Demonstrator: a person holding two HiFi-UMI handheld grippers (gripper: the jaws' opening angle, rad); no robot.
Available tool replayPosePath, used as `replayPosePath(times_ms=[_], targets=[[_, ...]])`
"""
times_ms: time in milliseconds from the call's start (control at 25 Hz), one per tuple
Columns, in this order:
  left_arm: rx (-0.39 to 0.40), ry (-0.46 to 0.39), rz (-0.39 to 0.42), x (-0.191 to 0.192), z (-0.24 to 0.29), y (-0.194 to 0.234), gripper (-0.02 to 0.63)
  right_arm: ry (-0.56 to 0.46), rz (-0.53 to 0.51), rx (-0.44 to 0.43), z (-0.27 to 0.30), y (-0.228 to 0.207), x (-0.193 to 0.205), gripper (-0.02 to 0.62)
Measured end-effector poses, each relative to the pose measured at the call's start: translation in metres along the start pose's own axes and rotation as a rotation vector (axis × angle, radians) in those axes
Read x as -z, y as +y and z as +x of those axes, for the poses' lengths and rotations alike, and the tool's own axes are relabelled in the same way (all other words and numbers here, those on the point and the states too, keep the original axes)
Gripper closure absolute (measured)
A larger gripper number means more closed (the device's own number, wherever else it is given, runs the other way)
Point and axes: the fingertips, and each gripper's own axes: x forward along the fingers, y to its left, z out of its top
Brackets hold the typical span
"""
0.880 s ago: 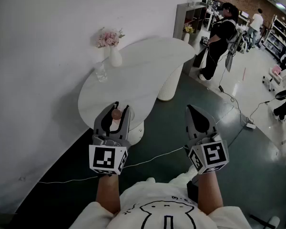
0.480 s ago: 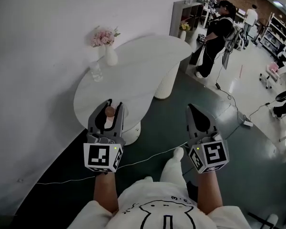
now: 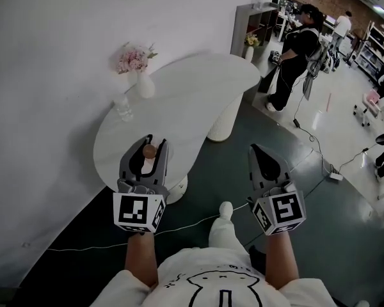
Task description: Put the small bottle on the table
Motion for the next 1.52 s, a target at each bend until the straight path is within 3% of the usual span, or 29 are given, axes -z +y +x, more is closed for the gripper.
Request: replayPosePath(times_ms=[960, 1280, 1520], targets=[[-0.087, 0.034, 0.002, 0.025, 0.277, -0.034, 0.482, -0.004, 0.042, -0.120, 0.185, -0.223, 0.025, 0.604], [-0.112, 0.050, 0.000, 0.041, 0.340, -0.044, 0.482, 0.005, 0.035, -0.135, 0.227, -0.277, 0.038, 0.604], [-0.110, 0.062, 0.004, 0.050, 0.366, -0.042, 0.482, 0.011, 0.041, -0.141, 0.250, -0.292, 0.047, 0.604]])
